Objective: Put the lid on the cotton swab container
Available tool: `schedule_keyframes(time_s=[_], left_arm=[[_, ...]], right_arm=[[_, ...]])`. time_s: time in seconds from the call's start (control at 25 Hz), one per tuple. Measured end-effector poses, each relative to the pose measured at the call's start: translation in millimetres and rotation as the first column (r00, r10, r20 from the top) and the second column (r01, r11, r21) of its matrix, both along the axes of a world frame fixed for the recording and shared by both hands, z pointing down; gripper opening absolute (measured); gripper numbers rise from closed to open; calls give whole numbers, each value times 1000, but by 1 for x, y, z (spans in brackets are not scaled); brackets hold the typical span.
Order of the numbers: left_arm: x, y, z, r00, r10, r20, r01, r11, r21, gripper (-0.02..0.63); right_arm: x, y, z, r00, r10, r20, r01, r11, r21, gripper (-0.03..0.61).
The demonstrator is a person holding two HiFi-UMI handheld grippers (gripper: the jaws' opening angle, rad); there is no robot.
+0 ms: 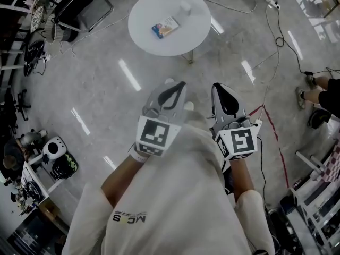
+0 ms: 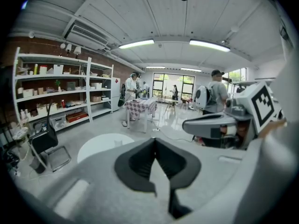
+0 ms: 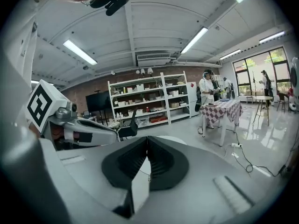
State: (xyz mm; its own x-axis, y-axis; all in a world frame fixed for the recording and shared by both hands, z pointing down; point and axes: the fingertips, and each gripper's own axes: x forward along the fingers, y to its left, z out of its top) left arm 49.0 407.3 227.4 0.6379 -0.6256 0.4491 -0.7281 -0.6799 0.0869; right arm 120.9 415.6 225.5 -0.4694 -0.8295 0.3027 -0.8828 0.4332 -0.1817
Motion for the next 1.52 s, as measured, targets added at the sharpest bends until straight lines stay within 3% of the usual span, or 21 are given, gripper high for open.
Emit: schedule_keyframes(time_s=[0.28,0.56,0.8,1.0,1.12,1.24,1.52], left_arm=[[-7,-40,8,999,-31,-9,31,999,-27,0],[-36,-142,26,996,-83,-43,80,994,-78,0],[-53,-245,28,995,-73,-64,66,992,-106,0],[-56,-311,31,997,-44,-65,36,993,-116,0],[-56,-344,35,997,-43,-71,34,992,-120,0],[-59,-367,45,996,-52,-71,42,990,-137,0],[-57,-400,62,995,-89,-52,79,981,-176,0]], right_arm=[[-9,-43,8,999,-44,1,44,998,-35,-2],[-34,-150,17,991,-118,-67,114,991,-69,-2],[-51,-253,9,992,-126,-13,123,983,-135,-2],[-58,-326,11,990,-131,-51,123,982,-141,-2],[-62,-359,16,975,-185,-120,170,977,-131,-2],[-70,-381,25,953,-239,-186,216,967,-136,-2],[-70,-413,52,929,-300,-215,262,946,-189,-2]])
